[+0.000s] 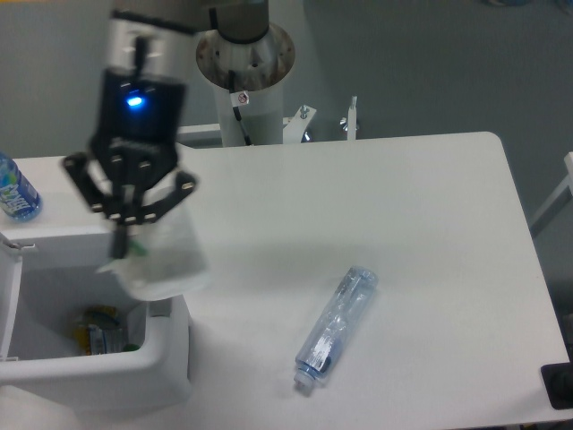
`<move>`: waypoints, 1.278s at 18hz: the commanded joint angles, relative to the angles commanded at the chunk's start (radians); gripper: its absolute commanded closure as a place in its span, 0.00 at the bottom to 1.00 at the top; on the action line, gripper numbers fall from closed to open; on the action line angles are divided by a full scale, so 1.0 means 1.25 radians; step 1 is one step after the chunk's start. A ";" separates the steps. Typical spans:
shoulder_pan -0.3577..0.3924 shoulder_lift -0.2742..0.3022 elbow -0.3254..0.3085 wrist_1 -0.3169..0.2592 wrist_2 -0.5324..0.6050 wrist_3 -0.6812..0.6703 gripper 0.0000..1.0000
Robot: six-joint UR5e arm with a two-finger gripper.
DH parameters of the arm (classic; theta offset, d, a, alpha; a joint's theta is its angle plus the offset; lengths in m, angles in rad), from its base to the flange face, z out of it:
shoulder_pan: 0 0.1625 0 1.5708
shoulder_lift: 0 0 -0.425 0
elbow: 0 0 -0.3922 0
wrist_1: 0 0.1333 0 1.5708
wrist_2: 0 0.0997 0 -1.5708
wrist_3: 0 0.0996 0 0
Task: Place the trash in the trash can
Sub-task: 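Open the gripper to drop the bag into the bin, then move the gripper down over the clear plastic water bottle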
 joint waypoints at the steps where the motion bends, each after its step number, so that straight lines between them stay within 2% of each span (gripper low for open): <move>1: -0.002 -0.007 0.001 0.000 0.000 0.000 0.86; 2: -0.004 -0.011 0.004 0.000 -0.001 0.001 0.69; 3: -0.005 -0.017 0.011 0.000 0.001 0.001 0.41; 4: -0.005 -0.022 0.022 -0.001 0.002 -0.006 0.32; 6: -0.004 -0.019 0.025 -0.001 0.002 -0.009 0.18; 9: 0.007 -0.015 0.027 -0.001 0.002 -0.009 0.12; 12: 0.056 -0.014 0.021 -0.002 0.007 -0.005 0.10; 15: 0.149 -0.012 0.011 -0.005 0.007 -0.006 0.10; 17: 0.206 -0.017 -0.015 0.001 0.007 0.007 0.10; 20: 0.266 -0.049 -0.018 -0.002 0.028 0.075 0.10; 23: 0.300 -0.091 -0.033 -0.006 0.072 0.217 0.11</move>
